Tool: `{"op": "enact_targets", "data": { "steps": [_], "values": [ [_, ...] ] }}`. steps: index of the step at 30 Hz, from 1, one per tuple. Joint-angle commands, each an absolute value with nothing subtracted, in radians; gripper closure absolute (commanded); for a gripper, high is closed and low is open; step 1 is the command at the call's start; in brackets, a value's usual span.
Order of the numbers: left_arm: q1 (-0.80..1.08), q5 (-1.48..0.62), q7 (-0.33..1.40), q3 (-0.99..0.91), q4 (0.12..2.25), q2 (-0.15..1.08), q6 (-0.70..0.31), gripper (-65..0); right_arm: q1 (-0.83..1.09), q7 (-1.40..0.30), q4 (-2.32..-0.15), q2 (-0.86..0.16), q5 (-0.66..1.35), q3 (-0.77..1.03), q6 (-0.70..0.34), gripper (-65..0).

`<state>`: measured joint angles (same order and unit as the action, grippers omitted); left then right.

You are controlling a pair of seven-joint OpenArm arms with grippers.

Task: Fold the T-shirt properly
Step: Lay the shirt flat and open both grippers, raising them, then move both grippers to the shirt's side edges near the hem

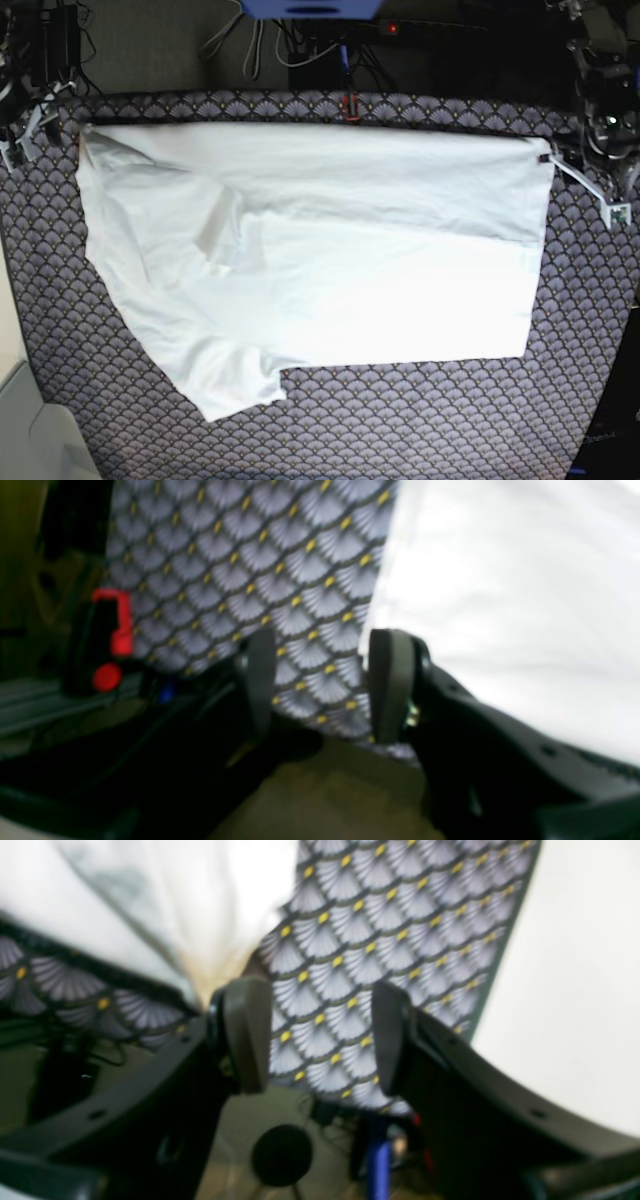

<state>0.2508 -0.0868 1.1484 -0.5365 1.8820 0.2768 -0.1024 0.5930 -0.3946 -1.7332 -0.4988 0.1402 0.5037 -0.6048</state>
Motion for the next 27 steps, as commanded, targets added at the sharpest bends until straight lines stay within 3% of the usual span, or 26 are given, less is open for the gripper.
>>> {"op": "enact_targets", "data": {
  "steps": [1,8,14,23,27],
  "values": [
    [0.205,-0.087,1.121,-0.55,1.899,0.292,-0.099,-29.9,0.568,-0.364,-1.767,-0.522,0.154,0.512,-0.599,-33.3],
    [-0.047,-0.087,1.112,-0.542,1.839,0.269,-0.099,-30.0,0.297,-0.43,-1.77,-0.556,0.153,0.41,-0.601,-36.2],
    [-0.311,-0.077,1.079,-0.542,1.563,0.251,-0.099,-29.9,-0.067,-0.591,-1.647,-0.555,0.148,0.199,-0.601,-37.3],
    [-0.4,-0.076,0.555,-0.344,1.204,0.254,-0.09,-29.7,-0.493,-0.591,-1.176,-0.518,0.147,-0.045,-0.601,-37.3],
    [-0.429,-0.076,0.45,-0.295,1.112,0.249,-0.088,-29.7,-0.591,-0.483,-0.99,-0.481,0.147,-0.058,-0.598,-37.3]
  ]
}}
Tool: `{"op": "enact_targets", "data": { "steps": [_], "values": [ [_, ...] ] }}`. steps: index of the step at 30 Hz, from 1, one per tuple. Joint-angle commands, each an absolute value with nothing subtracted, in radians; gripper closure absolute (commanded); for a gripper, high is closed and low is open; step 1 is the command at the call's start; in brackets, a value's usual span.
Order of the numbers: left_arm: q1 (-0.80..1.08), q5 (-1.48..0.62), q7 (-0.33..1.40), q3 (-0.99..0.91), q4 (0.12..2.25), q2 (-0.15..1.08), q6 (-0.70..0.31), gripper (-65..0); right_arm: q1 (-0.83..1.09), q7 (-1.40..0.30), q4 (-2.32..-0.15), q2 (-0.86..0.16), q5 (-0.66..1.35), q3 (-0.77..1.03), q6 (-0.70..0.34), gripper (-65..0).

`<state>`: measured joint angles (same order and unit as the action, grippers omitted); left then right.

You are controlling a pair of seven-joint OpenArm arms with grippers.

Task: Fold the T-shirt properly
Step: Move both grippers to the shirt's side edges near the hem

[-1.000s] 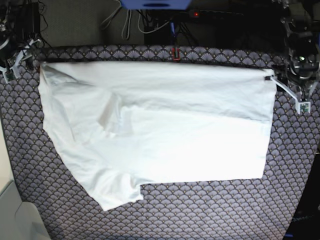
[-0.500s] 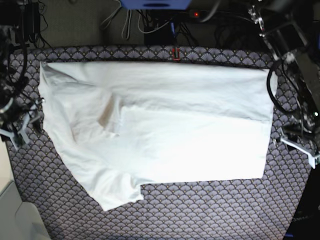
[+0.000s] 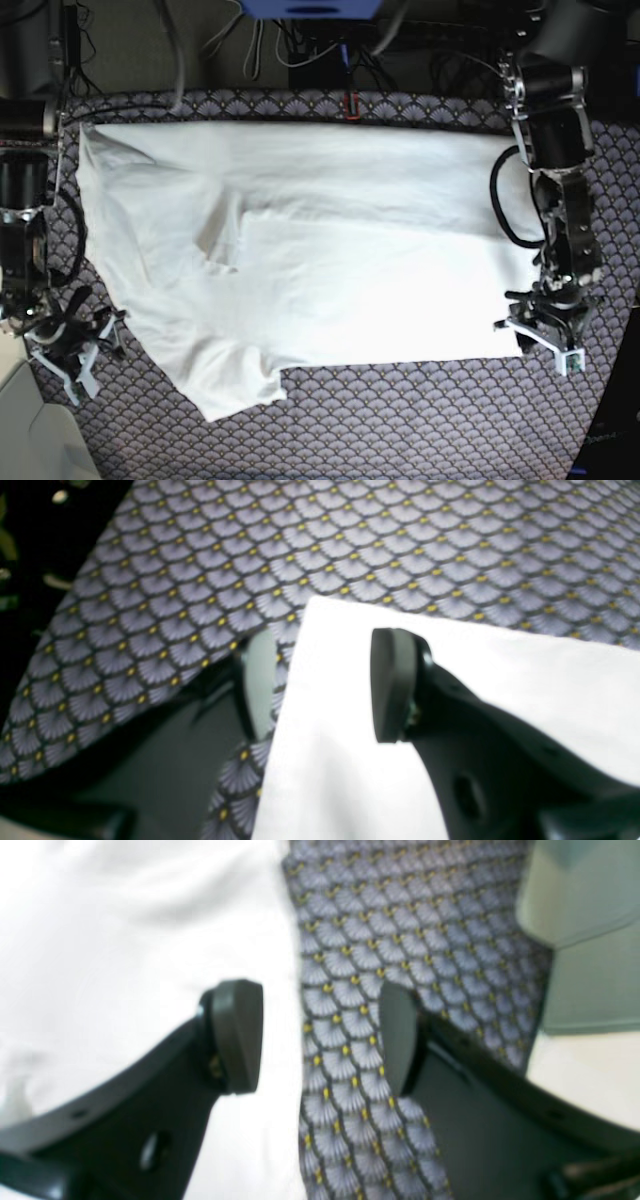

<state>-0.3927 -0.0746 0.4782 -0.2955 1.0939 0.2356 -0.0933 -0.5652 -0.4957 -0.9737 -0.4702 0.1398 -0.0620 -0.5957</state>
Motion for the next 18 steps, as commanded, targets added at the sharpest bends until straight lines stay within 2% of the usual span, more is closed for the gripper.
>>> {"op": "enact_targets", "data": {
  "steps": [1,5,10,18],
  "values": [
    [-0.441,-0.076,0.447,-0.289,1.086,0.249,-0.088,-29.7,-0.607,-0.461,-0.952,-0.479,0.147,-0.064,-0.598,-37.3],
    [-0.524,-0.077,0.443,-0.288,0.943,0.249,-0.088,-29.7,-0.654,-0.355,-0.809,-0.466,0.147,-0.134,-0.588,-37.2],
    [-0.61,-0.076,0.366,-0.285,0.783,0.251,-0.088,-29.7,-0.668,-0.234,-0.685,-0.453,0.147,-0.203,-0.495,-37.3],
    [-0.676,-0.076,0.213,-0.285,0.564,0.251,-0.09,-29.7,-0.736,-0.119,-0.51,-0.444,0.147,-0.262,-0.49,-37.3]
  ]
}}
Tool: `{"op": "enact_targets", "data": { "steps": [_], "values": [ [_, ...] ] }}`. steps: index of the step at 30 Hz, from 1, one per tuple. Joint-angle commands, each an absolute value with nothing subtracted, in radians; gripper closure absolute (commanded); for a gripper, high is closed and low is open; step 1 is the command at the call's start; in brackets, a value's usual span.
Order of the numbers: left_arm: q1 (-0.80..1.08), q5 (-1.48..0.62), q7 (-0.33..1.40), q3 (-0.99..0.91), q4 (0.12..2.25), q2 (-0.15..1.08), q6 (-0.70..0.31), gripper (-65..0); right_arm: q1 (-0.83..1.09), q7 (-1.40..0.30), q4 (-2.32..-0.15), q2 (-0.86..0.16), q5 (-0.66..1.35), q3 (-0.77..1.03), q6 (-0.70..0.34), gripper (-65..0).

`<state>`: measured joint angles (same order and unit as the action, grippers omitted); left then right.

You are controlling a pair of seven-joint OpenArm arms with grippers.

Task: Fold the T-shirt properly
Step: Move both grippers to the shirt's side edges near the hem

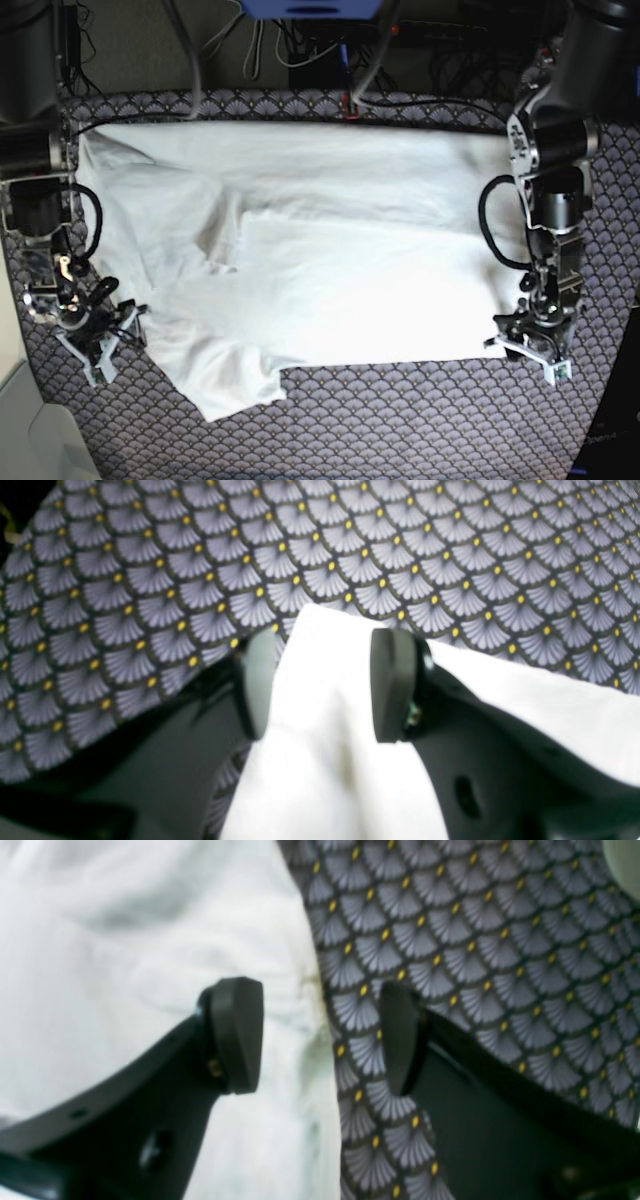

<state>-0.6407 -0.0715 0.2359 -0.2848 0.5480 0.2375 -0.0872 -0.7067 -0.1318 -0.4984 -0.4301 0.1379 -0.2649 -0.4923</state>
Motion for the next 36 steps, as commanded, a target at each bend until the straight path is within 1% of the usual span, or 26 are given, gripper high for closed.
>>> {"op": "enact_targets", "data": {
  "steps": [1,6,8,15,22,31,34,36],
  "values": [
    [-0.676,-0.076,0.203,-0.285,0.555,0.251,-0.091,-29.7,-0.736,-0.105,-0.501,-0.444,0.147,-0.262,-0.49,-37.3],
    [-0.668,-0.076,0.202,-0.285,0.552,0.252,-0.094,-29.7,-0.736,-0.087,-0.493,-0.443,0.147,-0.263,-0.49,-37.3],
    [-0.667,-0.076,0.203,-0.285,0.552,0.254,-0.093,-29.7,-0.736,-0.087,-0.493,-0.424,0.147,-0.265,-0.49,-37.3],
    [-0.624,-0.076,0.203,-0.285,0.559,0.265,-0.096,-29.7,-0.734,-0.087,-0.492,-0.404,0.147,-0.265,-0.49,-37.3],
    [-0.624,-0.076,0.203,-0.283,0.559,0.271,-0.096,-29.7,-0.733,-0.085,-0.492,-0.392,0.147,-0.265,-0.484,-37.3],
    [-0.618,-0.076,0.205,-0.283,0.559,0.268,-0.096,-29.7,-0.73,-0.05,-0.486,-0.395,0.147,-0.266,-0.351,-37.3],
    [-0.618,-0.076,0.205,-0.283,0.559,0.266,-0.096,-29.7,-0.73,-0.041,-0.444,-0.401,0.147,-0.266,-0.344,-37.3],
    [-0.618,-0.076,0.205,-0.283,0.559,0.266,-0.096,-29.7,-0.725,-0.005,-0.423,-0.401,0.147,-0.266,-0.344,-37.3]
  ]
}}
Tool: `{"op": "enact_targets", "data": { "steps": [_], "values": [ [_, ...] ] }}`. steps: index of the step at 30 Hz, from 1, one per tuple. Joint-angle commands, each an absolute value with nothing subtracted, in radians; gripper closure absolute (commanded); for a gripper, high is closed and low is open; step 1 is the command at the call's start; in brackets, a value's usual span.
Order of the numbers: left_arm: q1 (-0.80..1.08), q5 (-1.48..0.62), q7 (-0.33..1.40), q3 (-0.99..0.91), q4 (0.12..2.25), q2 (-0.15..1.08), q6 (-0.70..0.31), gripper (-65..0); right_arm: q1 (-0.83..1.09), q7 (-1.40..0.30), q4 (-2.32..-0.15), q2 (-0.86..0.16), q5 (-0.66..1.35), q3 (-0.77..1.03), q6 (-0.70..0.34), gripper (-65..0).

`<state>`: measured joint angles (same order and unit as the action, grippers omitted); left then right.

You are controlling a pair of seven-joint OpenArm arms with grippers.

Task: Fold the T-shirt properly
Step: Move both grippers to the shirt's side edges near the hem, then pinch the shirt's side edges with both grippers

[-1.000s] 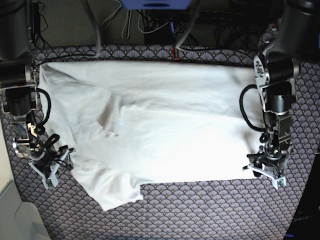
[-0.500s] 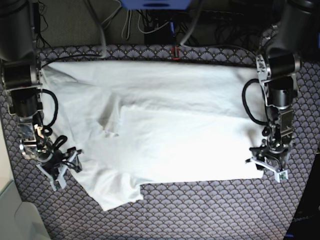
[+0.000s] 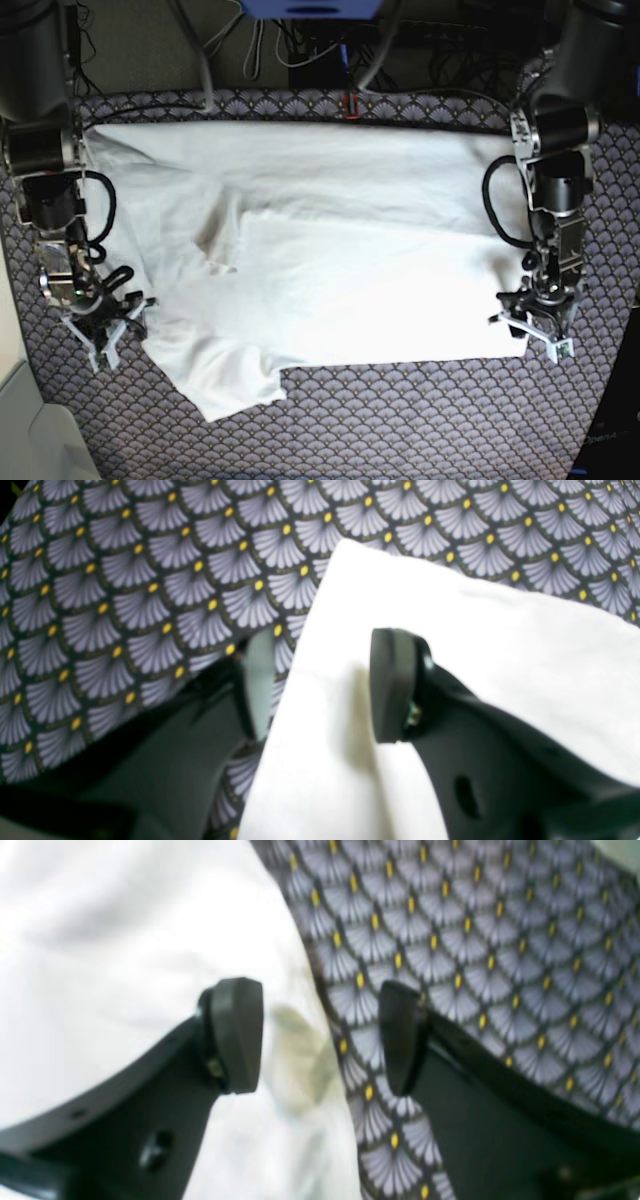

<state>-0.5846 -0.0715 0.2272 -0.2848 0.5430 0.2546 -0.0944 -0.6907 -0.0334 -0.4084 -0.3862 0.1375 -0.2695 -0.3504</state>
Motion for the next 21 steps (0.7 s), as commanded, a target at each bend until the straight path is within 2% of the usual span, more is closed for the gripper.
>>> {"op": "enact_targets", "data": {
  "steps": [1,5,13,21],
  "values": [
    [-0.618,-0.076,0.205,-0.283,0.559,0.266,-0.096,-29.7,-0.723,0.008,-0.404,-0.401,0.147,-0.266,-0.344,-37.3],
    [-0.607,-0.076,0.203,-0.283,0.559,0.265,-0.096,-29.7,-0.714,0.05,-0.349,-0.401,0.147,-0.272,-0.344,-37.3],
    [-0.605,-0.076,0.202,-0.283,0.559,0.265,-0.096,-29.7,-0.713,0.048,-0.352,-0.374,0.147,-0.415,-0.344,-37.1],
    [-0.61,-0.076,0.202,-0.283,0.559,0.271,-0.096,-29.8,-0.713,0.048,-0.352,-0.374,0.148,-0.44,-0.344,-36.5]
  ]
}}
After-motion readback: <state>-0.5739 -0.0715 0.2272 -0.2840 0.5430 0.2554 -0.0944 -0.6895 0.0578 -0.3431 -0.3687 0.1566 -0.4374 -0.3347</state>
